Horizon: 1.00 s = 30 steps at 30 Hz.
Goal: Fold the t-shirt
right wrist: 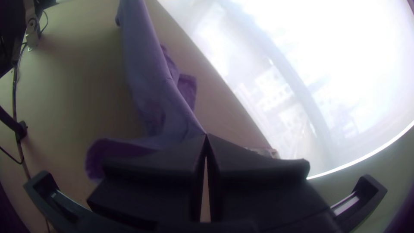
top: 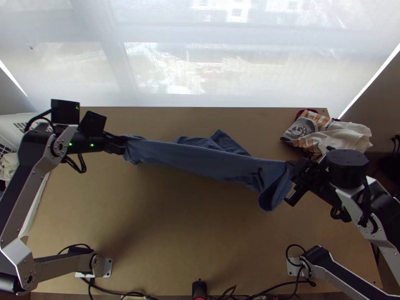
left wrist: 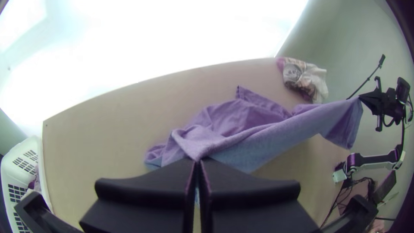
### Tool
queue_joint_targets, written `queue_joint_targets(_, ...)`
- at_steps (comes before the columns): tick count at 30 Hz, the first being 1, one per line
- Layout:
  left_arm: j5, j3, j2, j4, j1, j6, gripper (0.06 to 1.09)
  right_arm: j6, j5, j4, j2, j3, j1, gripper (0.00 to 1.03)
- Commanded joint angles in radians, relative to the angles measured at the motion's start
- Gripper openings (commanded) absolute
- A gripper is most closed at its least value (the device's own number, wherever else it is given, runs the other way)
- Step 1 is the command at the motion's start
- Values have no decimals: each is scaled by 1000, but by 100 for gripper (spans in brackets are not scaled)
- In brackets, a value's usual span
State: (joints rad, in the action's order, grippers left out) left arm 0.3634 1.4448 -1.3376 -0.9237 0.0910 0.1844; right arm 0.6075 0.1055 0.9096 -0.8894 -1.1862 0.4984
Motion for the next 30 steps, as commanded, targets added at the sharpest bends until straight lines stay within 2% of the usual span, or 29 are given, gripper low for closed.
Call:
queue_joint_targets(1, 26, 276, -12, -83, -105, 7, 9, 46, 2, -109, -115, -196, -44, 3)
queue_joint_targets(10, 20, 572, -6, -83, -120, -17, 9, 78, 10, -287, -166, -371, -52, 3)
queue_joint_targets(16, -20, 736, 18, -84, -123, -28, 9, 92, 10, -399, -160, -446, -41, 3)
queue_joint_targets(20, -37, 769, 72, -75, -125, -30, 9, 92, 10, -477, -149, -506, -23, 3)
queue_joint_targets(25, -139, 787, 164, 9, -125, -42, 9, 109, 10, -534, -125, -559, 23, 3)
queue_joint_targets(30, -149, 787, 261, 25, -125, -40, 9, 150, 10, -543, -79, -576, 80, 3)
